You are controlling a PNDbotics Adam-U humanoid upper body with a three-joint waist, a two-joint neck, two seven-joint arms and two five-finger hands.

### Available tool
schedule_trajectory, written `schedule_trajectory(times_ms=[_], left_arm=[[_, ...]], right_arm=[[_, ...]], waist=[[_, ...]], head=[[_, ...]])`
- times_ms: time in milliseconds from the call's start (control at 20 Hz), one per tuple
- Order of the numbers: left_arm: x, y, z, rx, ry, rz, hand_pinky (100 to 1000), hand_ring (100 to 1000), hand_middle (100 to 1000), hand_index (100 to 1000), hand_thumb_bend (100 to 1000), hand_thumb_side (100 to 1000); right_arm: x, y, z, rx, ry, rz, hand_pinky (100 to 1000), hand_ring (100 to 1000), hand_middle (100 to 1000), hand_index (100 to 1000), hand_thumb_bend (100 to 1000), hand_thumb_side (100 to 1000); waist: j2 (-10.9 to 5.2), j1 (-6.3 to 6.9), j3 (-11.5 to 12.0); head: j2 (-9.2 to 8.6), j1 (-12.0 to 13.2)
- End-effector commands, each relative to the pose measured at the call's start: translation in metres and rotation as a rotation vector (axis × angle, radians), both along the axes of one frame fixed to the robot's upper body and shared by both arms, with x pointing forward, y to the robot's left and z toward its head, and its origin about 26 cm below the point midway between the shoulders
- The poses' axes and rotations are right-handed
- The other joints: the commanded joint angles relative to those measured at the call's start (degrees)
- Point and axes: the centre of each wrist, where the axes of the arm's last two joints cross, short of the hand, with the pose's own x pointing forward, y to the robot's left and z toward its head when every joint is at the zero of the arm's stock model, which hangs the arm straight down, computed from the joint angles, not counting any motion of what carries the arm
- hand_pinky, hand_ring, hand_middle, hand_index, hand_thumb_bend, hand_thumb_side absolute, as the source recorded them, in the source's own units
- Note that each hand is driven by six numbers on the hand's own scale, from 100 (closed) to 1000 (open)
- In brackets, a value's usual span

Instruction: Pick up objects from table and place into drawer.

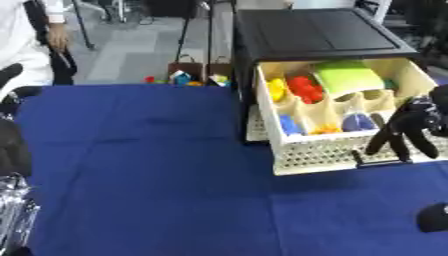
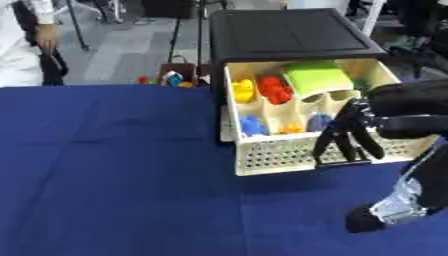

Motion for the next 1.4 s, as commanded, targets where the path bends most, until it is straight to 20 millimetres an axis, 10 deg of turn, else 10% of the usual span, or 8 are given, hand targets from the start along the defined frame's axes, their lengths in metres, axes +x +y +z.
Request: schedule_trajectory(times_ms=[50,1400], left_arm=[[-0.001,0.0,0.005,0.007,-0.016,0.004,547,711,743,869,658,1000],[0.0,-0.007,0.001,-0.03,0.01,0.0,536,708,743,869,635,1000]], right_arm=[[-0.002,0.001,-0.001,0.003,0.028,-0.036,112,436,547,763,708,729],[-0.002,-0.018,-0.027,0.017,-0.005,-0.252,135,507,557,794,732,758]], waist=[[-0.51,0.2,0.13],[2.13,0.09,-0.79]], head=[[-0.54,-0.29],[-2.53,-1.31]])
